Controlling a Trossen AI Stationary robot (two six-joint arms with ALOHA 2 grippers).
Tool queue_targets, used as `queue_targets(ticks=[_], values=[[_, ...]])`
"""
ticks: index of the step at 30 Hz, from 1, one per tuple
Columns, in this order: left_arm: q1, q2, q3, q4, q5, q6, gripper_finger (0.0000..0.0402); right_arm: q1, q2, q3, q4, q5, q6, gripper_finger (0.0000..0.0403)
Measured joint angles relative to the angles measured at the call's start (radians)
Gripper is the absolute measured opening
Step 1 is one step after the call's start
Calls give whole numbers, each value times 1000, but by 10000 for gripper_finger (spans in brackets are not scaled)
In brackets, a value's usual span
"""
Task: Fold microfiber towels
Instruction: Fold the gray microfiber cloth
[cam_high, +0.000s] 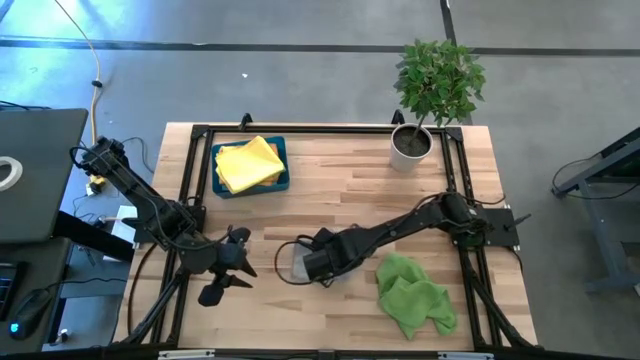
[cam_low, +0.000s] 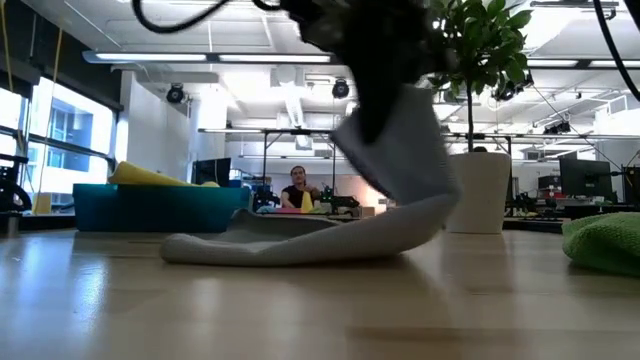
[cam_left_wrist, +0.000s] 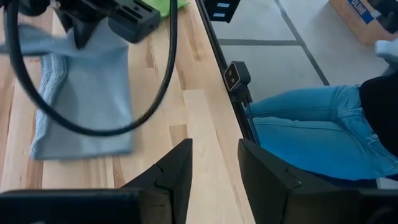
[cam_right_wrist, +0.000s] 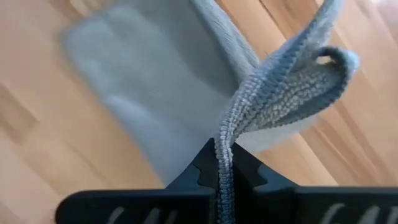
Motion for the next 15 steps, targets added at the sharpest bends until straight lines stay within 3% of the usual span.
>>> queue_targets(ticks=[10,15], values=[[0,0,0,-3,1,18,119,-34,27,-1,263,80,-58,0],[-1,0,0,-15,3,16,119,-35,24,0,110,72,-78,0]])
